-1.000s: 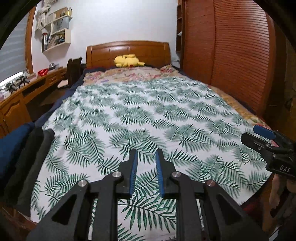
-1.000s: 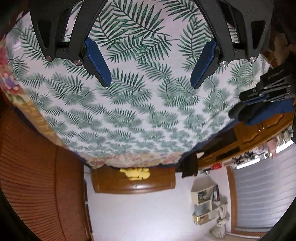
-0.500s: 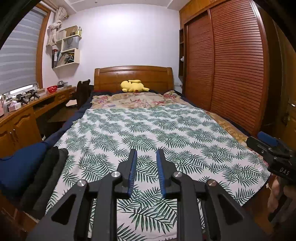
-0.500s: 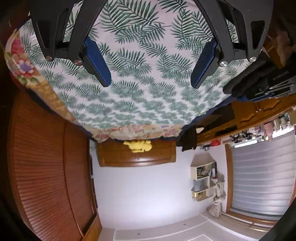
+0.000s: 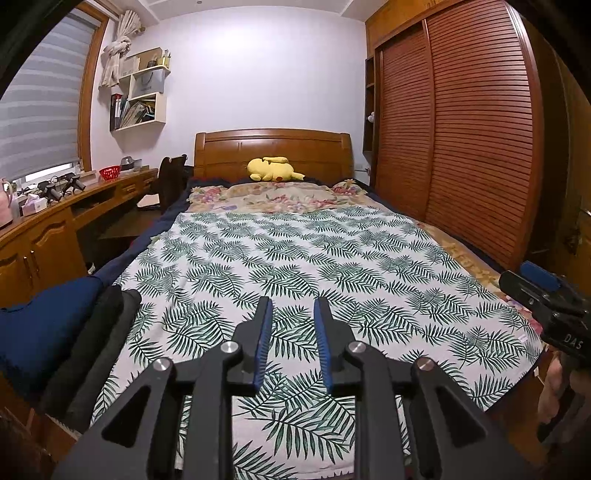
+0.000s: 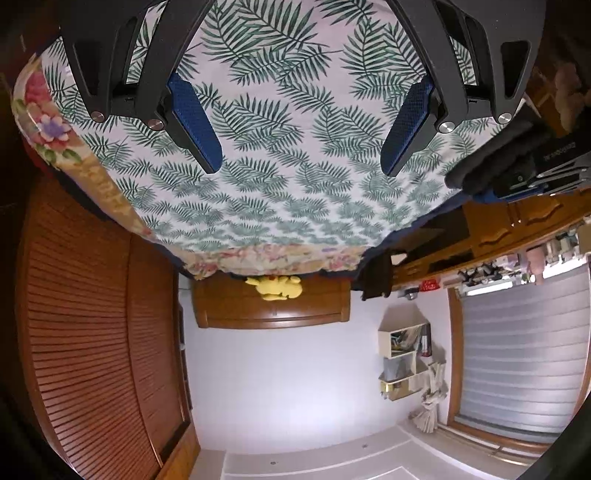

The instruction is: Fold large clothes

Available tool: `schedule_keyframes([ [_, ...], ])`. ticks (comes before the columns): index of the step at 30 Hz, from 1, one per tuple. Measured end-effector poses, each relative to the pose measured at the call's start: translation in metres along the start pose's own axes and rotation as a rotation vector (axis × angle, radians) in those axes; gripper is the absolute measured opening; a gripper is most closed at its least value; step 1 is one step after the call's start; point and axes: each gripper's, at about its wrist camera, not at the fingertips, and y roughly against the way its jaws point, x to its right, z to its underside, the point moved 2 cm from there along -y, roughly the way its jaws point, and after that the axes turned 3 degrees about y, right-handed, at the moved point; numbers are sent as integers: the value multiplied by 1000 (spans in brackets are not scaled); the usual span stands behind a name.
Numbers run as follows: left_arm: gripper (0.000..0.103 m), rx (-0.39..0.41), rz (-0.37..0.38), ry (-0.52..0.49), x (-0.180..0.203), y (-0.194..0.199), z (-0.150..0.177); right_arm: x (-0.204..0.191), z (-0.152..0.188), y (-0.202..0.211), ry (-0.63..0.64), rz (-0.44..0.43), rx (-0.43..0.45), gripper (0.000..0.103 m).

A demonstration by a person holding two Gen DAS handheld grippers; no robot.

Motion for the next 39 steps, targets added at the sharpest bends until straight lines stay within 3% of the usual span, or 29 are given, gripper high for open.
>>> schedule_keyframes([
  [39, 24, 14, -4, 0, 2, 8, 3, -1, 8, -3, 6, 1, 3, 89],
])
